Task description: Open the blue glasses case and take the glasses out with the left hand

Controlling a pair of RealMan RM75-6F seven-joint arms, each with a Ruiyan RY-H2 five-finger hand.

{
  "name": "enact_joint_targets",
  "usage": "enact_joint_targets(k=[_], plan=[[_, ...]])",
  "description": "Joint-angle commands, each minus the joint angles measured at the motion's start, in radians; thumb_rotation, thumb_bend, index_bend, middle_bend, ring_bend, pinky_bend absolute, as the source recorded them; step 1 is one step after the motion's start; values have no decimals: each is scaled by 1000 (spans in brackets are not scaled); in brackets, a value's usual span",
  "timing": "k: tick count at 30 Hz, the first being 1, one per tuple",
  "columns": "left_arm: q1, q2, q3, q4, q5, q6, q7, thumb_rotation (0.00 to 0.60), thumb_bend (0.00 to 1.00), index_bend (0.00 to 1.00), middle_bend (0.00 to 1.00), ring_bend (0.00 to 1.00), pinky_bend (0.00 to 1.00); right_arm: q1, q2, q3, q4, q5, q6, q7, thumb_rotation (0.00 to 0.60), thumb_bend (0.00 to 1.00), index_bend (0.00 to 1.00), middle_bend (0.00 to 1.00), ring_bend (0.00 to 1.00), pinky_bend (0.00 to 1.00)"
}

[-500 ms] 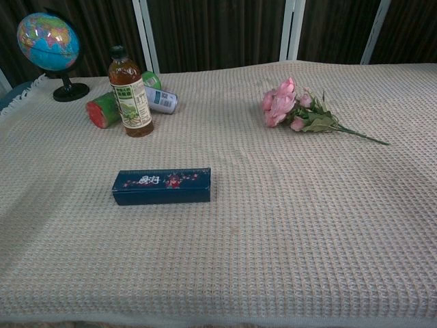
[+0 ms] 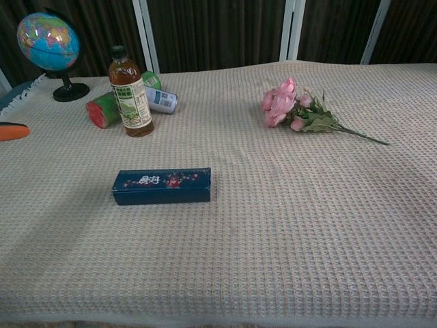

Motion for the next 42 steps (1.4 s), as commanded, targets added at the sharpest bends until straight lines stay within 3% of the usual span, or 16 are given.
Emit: enact_joint_targets(k=[1,8,21,42], plan=[[-53,-23,-17,-59,-13,-95,79,600,397,111,0,0,0,8,-3,1,-3,1,-14,-8,600,17,0,0,0,0],[-140,-78,-92,-185,-153,-273,224,600,411,124,0,0,0,20,-4,2,-8,12,-40,-17,600,19,0,0,0,0],[-259,-282,-209,-86,-377,-402,359,600,378,236,0,0,0,25,14,14,-9,43,-47,25,600,19,0,0,0,0],[-335,-415,-233,99,-469,-392,368,600,378,359,0,0,0,24,33,20,0,55,-40,83,600,18,0,0,0,0]])
